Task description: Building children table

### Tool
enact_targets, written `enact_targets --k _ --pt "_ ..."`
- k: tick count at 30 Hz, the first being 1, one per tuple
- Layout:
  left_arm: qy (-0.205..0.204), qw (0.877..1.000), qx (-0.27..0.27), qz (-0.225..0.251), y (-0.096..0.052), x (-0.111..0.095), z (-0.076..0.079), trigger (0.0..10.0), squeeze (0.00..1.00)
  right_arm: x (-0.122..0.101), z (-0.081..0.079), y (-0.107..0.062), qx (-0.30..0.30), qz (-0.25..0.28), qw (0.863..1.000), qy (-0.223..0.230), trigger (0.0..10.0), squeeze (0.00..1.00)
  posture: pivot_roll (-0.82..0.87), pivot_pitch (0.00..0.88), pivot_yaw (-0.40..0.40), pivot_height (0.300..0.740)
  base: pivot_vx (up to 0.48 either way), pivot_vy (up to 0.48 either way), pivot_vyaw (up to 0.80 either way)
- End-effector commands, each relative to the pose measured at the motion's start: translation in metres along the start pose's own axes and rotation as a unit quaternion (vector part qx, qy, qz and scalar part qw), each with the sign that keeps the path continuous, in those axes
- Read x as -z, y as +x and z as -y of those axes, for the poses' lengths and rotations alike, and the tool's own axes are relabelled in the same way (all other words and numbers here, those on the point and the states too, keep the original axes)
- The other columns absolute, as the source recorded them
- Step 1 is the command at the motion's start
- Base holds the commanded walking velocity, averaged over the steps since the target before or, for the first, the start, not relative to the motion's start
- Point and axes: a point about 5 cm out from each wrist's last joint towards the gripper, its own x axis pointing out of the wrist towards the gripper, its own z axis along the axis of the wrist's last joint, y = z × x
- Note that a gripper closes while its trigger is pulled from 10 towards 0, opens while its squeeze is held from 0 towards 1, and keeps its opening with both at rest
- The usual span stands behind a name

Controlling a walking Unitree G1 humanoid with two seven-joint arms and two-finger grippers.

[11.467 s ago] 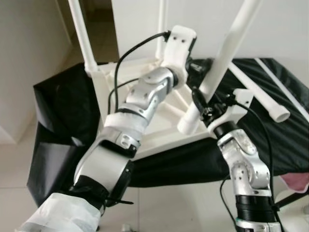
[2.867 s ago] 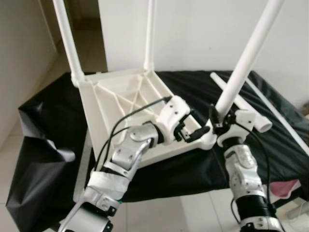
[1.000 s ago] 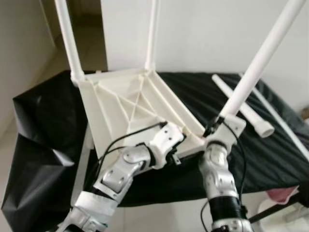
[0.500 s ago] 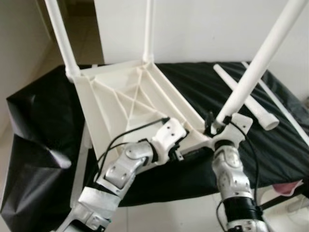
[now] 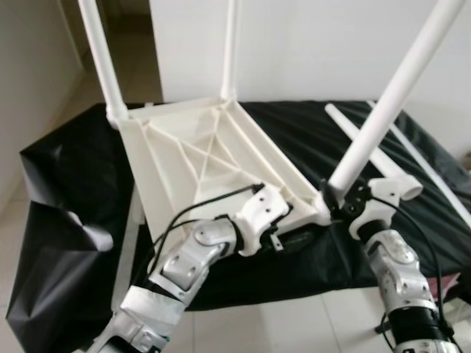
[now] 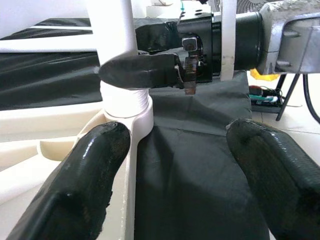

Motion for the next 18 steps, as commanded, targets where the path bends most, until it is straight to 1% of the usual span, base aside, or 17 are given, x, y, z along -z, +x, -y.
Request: enact_targets --k 1,4,9,14,17,18 --pt "0.011 1.0 0.025 -0.002 0.003 -0.004 0.004 10.0 0.0 -0.001 0.003 0.004 -0.018 -0.003 1.0 -0.003 10.0 0.0 0.04 0.0 -0.025 0.74 0.0 0.0 0.0" --pt "0.011 0.999 0.031 -0.002 0.006 -0.005 0.007 10.0 0.0 -0.003 0.011 0.012 -0.047 -0.018 0.998 -0.026 10.0 0.0 0.04 0.0 -0.018 0.74 0.0 0.0 0.0" --pt "0.011 0.999 0.036 -0.002 0.007 -0.005 0.009 10.0 0.0 -0.004 0.012 0.016 -0.072 -0.021 0.997 -0.032 10.0 0.0 0.04 0.0 -0.018 0.74 0.0 0.0 0.0" --pt "0.014 0.999 0.048 -0.003 0.009 -0.006 0.013 10.0 0.0 -0.006 0.005 0.029 -0.121 -0.03 0.992 -0.036 10.0 0.0 0.04 0.0 -0.013 0.74 0.0 0.0 0.0" --pt "0.016 0.999 0.05 -0.003 0.01 -0.007 0.013 10.0 0.0 -0.006 0.001 0.034 -0.149 -0.037 0.987 -0.04 10.0 0.0 0.04 0.0 -0.013 0.74 0.0 0.0 0.0" --pt "0.016 0.999 0.05 -0.003 0.01 -0.007 0.013 10.0 0.0 -0.006 0.001 0.034 -0.149 -0.037 0.987 -0.04 10.0 0.0 0.04 0.0 -0.013 0.74 0.0 0.0 0.0"
